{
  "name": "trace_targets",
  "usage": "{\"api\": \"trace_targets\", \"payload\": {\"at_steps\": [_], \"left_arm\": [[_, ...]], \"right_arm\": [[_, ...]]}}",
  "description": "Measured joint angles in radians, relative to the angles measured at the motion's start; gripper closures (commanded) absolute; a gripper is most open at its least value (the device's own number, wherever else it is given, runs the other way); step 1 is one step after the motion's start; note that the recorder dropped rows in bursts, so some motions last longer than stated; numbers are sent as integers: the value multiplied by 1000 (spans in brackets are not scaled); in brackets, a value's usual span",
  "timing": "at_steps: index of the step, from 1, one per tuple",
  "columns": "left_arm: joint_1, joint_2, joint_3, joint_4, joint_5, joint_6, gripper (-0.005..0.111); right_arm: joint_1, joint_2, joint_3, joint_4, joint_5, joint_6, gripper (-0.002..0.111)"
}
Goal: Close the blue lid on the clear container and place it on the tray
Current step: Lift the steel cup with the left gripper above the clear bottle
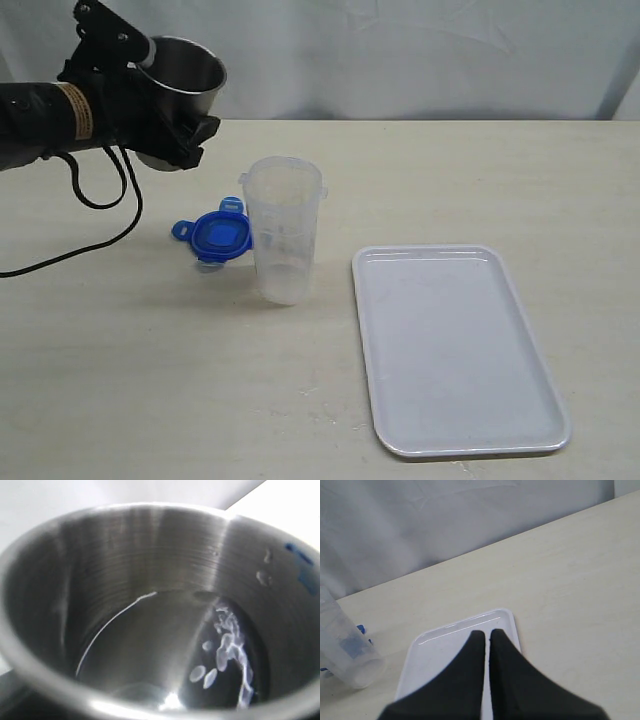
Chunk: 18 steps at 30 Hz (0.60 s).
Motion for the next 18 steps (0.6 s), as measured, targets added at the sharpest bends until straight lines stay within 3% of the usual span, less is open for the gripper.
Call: {"api": "trace_targets", "payload": {"at_steps": [9,18], "left_arm": [[-56,0,-4,4,-21,234,107],[-62,0,-4,9,-28,342,107]], "right_arm": [[0,0,0,0,0,0,104],[0,0,0,0,0,0,104]]}}
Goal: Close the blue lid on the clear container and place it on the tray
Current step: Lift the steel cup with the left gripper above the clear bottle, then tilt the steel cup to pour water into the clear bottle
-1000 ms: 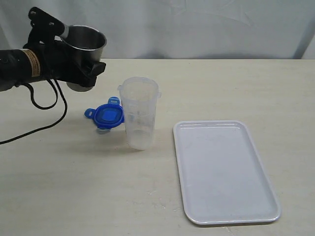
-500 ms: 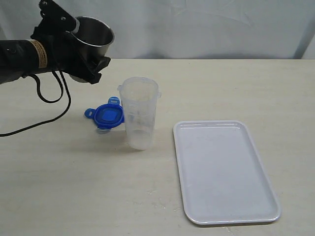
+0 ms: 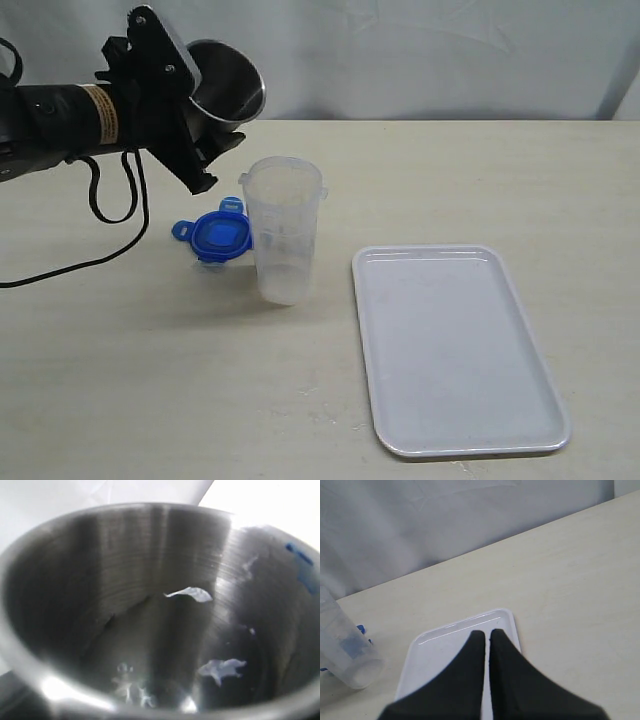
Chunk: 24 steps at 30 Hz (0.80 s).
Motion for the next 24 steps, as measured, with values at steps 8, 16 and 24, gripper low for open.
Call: {"api": "trace_targets", "payload": {"at_steps": [8,16,24], "left_arm": [[0,0,0,6,0,113,107],[0,0,0,15,4,145,107],[0,0,0,15,4,145,107]], "right_arm": [[0,0,0,0,0,0,104],[0,0,0,0,0,0,104],[0,0,0,0,0,0,104]]}}
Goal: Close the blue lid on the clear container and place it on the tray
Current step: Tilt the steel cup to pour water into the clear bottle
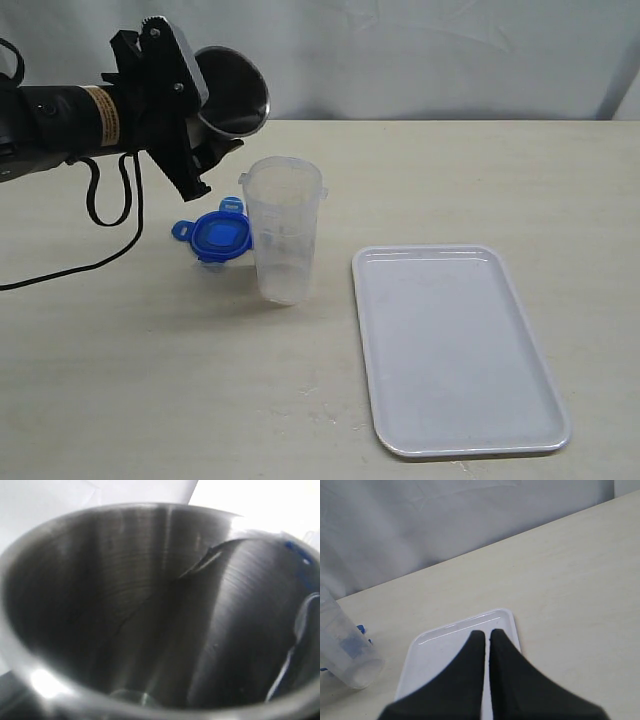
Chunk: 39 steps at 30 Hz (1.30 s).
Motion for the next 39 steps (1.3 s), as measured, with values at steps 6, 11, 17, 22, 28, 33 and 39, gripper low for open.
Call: {"api": "trace_targets", "payload": {"at_steps": [6,11,17,22,28,33,39], "left_arm": [[0,0,0,0,2,21,107],[0,0,0,0,4,32,107],[0,0,0,0,14,54,107],[0,0,0,3,14,58,107],[0,0,0,3,14,58,107],[-7,0,0,3,16,58,107],[-9,0,0,3,18,64,107]], "right_arm": [[0,0,0,0,0,0,104],[0,0,0,0,0,0,104],[0,0,0,0,0,0,104],[0,0,0,0,0,0,104],[0,0,0,0,0,0,104],[0,0,0,0,0,0,104],[0,0,0,0,0,0,104]]}}
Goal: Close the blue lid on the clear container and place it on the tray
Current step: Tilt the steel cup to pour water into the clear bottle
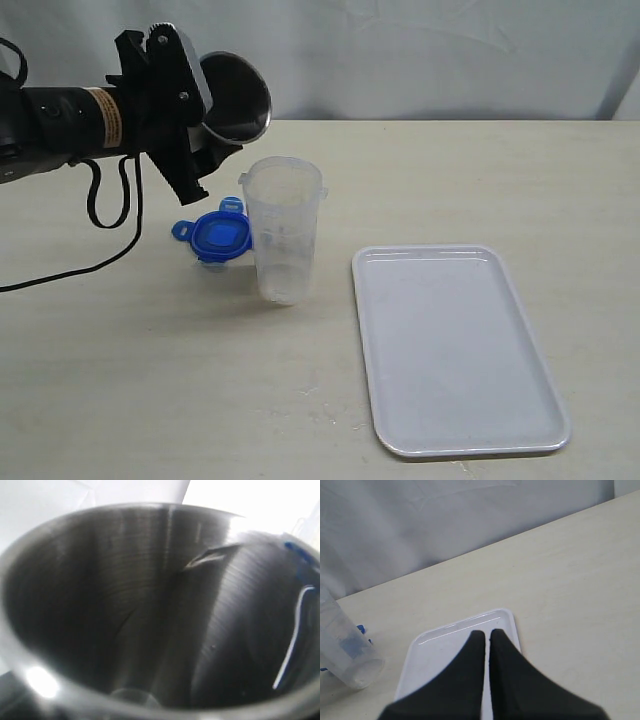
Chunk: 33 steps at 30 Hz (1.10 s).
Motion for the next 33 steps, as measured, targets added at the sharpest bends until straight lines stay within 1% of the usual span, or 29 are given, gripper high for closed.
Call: {"api": "trace_targets", "payload": {"at_steps": [33], "left_arm": [[-1,0,0,0,4,42,107]], "right_arm": [[0,0,0,0,0,0,104]]}}
